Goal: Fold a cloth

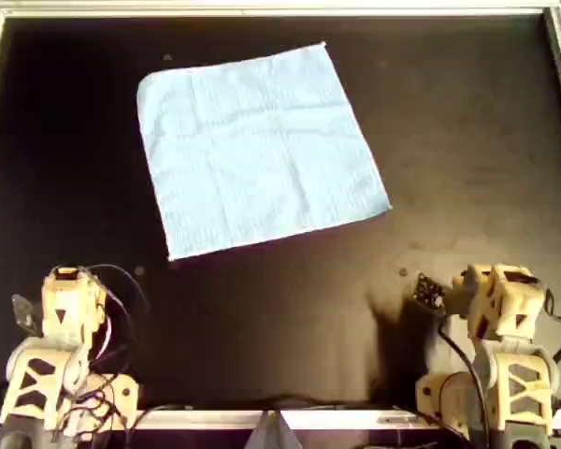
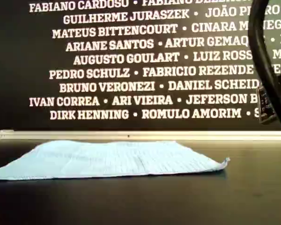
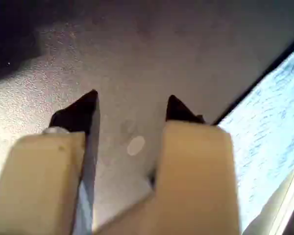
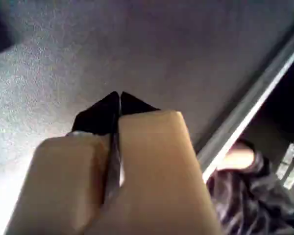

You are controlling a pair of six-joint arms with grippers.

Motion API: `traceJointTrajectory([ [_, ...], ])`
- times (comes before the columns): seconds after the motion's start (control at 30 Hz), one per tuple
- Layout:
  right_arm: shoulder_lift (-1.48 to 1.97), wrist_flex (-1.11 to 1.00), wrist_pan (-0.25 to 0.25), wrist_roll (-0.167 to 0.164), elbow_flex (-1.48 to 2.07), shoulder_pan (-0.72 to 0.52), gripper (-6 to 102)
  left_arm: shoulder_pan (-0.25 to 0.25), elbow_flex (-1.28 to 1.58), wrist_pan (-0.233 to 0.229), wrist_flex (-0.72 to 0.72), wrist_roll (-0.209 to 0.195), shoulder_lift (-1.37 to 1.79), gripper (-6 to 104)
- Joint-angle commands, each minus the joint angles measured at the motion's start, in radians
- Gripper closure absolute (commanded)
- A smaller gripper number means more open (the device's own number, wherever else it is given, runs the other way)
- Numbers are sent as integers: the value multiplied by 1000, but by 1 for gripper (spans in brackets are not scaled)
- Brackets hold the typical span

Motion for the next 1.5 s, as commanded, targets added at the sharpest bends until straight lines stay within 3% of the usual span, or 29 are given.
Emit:
traceJointTrajectory([
  [0.0,32,-6,-121,-106,14,98,98,-8,-11,3,-2,-9,3,82],
  [1.0,32,-9,-118,-106,14,94,97,-12,-11,5,-2,-9,3,82],
  [1.07,34,-15,-121,-115,12,94,97,-12,-25,5,-2,6,3,82],
  [1.2,35,-66,-121,-124,11,109,86,-14,-38,6,-6,8,5,73],
  [1.47,34,-127,-106,-123,8,107,49,-14,-147,5,-6,6,5,34],
])
